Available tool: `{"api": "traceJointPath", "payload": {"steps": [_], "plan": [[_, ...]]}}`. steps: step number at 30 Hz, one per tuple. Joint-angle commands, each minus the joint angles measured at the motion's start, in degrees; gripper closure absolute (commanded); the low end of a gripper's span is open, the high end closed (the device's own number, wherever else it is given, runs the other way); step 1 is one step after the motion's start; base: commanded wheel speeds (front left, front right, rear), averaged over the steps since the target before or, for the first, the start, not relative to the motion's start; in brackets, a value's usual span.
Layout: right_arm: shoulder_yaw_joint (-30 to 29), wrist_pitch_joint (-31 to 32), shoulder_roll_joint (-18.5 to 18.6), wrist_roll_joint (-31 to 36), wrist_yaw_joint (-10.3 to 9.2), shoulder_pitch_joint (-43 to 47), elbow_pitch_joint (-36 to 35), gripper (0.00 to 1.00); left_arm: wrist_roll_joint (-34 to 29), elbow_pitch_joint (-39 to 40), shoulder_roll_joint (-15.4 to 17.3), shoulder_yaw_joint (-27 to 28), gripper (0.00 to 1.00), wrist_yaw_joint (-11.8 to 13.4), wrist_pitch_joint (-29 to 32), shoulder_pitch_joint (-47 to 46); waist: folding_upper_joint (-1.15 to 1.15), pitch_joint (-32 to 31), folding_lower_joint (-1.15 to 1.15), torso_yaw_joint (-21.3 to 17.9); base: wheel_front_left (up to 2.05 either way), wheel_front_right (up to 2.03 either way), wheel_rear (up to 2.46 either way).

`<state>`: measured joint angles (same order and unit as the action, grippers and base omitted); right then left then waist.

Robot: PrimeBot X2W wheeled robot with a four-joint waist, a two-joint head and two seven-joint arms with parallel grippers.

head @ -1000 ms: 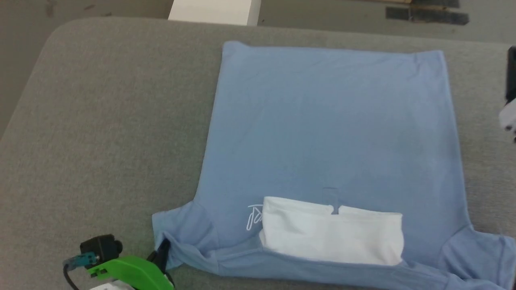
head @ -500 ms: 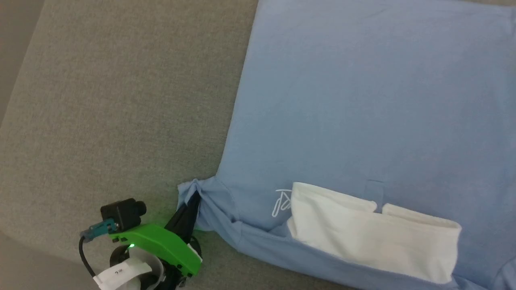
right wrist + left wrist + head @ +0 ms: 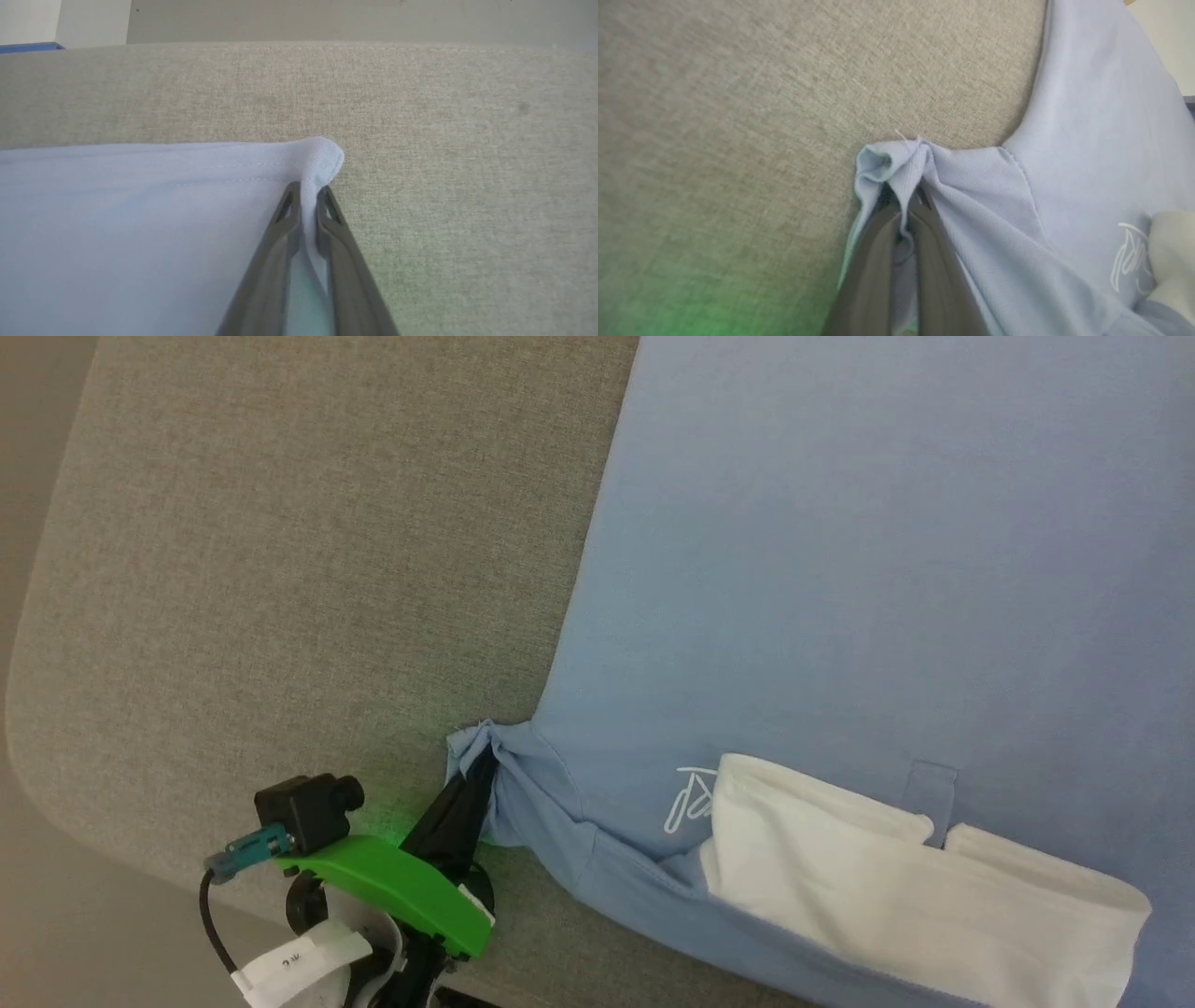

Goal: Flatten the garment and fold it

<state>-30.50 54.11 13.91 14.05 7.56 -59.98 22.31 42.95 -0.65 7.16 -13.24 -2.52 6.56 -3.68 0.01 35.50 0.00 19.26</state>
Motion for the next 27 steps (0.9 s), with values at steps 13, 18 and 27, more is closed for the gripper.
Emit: {"api": "traceJointPath", "payload": {"steps": [13,18,27], "plan": [[-3.0,-38.0,-2.1,-12.4,-0.08,18.2,-3.5,1.0,0.0,-6.8,2.7,1.6,1.0,4.6,2.7,5.3,-0.01,-16.6,0.0,-5.4,0.0,0.0,0.0],[-1.5,-42.2,-0.9,-13.5,-0.08,29.6,-5.7,1.0,0.3,-4.2,4.2,2.2,1.0,6.1,4.2,9.1,-0.01,-22.5,0.0,-8.0,0.0,0.0,0.0],[-7.0,-24.3,-5.3,-13.0,-0.08,50.9,-13.6,1.0,0.8,-1.2,5.2,1.9,1.0,7.5,6.3,13.4,-0.01,-28.8,0.0,-11.1,0.0,0.0,0.0]]}}
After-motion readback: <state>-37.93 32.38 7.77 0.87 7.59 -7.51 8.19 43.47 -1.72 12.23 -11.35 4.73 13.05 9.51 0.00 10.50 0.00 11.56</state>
